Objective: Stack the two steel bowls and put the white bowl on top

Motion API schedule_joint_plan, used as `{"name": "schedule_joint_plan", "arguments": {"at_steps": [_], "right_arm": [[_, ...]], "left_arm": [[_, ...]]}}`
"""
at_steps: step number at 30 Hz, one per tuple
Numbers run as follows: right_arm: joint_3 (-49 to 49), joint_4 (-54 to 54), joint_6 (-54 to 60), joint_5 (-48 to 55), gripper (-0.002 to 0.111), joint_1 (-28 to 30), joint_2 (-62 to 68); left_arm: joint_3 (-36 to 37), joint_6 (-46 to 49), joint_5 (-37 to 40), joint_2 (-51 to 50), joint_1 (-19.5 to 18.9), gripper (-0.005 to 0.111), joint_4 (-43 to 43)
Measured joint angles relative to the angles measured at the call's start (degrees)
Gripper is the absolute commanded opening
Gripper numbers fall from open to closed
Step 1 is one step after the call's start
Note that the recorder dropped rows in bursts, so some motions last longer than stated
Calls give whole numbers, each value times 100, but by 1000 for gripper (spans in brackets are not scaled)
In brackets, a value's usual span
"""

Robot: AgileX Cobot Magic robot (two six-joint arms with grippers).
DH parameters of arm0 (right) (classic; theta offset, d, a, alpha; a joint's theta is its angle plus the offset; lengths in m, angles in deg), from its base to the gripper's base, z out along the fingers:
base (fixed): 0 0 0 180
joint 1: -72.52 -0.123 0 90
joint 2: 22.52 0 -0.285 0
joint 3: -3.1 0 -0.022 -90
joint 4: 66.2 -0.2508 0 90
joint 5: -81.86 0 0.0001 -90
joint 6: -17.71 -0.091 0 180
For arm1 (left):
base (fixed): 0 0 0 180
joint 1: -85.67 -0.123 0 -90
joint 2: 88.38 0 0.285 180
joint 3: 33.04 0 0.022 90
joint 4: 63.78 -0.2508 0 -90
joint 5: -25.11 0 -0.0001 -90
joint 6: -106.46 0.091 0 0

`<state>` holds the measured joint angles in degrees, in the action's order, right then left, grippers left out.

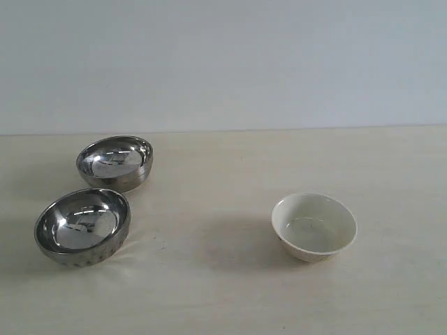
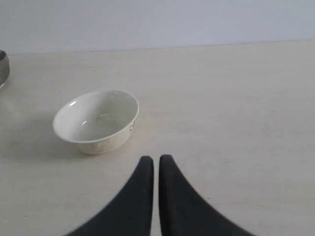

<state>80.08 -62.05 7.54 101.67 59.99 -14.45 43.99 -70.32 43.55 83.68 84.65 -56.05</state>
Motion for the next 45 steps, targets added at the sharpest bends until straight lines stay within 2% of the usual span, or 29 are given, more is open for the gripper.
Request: {"name": "schedule_joint_plan", "arguments": {"at_steps": [15, 19, 22, 23, 25, 31, 33, 35, 36, 39, 42, 45], "right_arm": [[0, 0, 0, 0, 0, 0, 0], [0, 0, 0, 0, 0, 0, 0], [0, 0, 0, 0, 0, 0, 0], [0, 0, 0, 0, 0, 0, 0], [0, 0, 0, 0, 0, 0, 0], [0, 0, 0, 0, 0, 0, 0], [0, 0, 0, 0, 0, 0, 0], [0, 0, 0, 0, 0, 0, 0], [0, 0, 0, 0, 0, 0, 0], [0, 0, 0, 0, 0, 0, 0], [0, 0, 0, 0, 0, 0, 0], [0, 0, 0, 0, 0, 0, 0]], "left_arm": [[0, -23, 0, 0, 0, 4, 0], [0, -693, 0, 0, 0, 4, 825], [0, -1264, 13, 0, 0, 4, 1908], [0, -1435, 50, 0, 0, 4, 2597], [0, -1506, 60, 0, 0, 4, 3033], [0, -1525, -152, 0, 0, 4, 3201], [0, -1536, -275, 0, 0, 4, 3559], [0, -1051, -534, 0, 0, 4, 4141], [-32, -459, -718, 0, 0, 4, 4475], [-658, 708, -938, -151, 0, 4, 5243], [-1506, 1373, -961, -1005, 10, 4, 5462], [-2309, 1778, -602, -2059, 10, 4, 5510]]}}
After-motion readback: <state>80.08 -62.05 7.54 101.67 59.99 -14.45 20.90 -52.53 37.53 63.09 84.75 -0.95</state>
